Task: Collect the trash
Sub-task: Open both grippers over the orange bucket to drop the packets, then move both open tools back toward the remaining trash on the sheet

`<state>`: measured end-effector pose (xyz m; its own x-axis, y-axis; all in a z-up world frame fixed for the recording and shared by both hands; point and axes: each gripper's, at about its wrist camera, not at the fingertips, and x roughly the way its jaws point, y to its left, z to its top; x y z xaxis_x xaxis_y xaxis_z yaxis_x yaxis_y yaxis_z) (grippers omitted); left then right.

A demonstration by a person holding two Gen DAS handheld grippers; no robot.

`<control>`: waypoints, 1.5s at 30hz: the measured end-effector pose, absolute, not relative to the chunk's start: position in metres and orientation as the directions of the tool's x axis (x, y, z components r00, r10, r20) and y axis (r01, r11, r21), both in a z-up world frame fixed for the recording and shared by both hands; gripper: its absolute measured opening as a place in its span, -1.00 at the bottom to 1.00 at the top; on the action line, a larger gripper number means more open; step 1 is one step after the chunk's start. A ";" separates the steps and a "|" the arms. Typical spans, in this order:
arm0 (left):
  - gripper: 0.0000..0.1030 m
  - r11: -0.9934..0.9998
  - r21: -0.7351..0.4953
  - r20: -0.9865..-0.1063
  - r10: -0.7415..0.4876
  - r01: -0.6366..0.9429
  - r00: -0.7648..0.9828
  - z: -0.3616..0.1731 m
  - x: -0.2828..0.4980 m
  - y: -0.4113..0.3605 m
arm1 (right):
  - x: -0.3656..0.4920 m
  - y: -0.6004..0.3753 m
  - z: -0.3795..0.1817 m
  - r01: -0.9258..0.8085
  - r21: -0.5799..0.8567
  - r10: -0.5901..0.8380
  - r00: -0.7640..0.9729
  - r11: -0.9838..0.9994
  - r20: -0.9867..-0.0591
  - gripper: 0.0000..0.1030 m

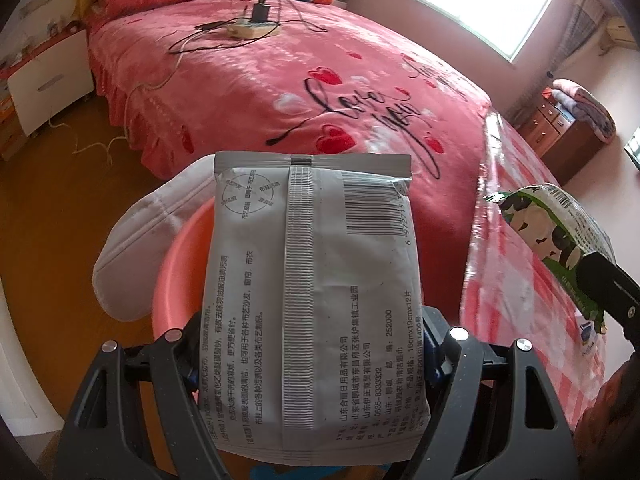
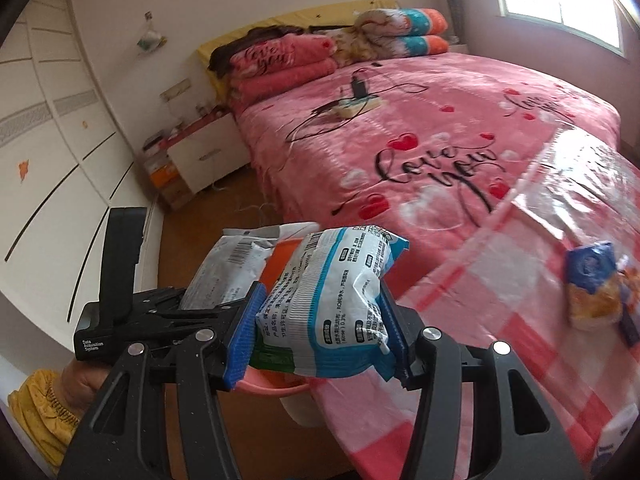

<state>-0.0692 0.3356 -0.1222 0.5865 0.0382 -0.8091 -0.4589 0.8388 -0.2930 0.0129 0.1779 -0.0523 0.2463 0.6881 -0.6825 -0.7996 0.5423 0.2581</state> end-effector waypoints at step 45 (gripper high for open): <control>0.74 0.946 -0.073 -0.736 0.163 -0.316 0.657 -0.068 -0.032 0.240 | 0.028 0.044 -0.047 -0.574 0.247 0.596 0.566 0.781 -0.569 0.85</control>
<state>-0.0324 0.2404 -0.0675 0.6569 0.1627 -0.7362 -0.3160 0.9459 -0.0729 0.0277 0.0440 -0.0472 0.5662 0.5962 -0.5693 -0.5739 0.7808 0.2469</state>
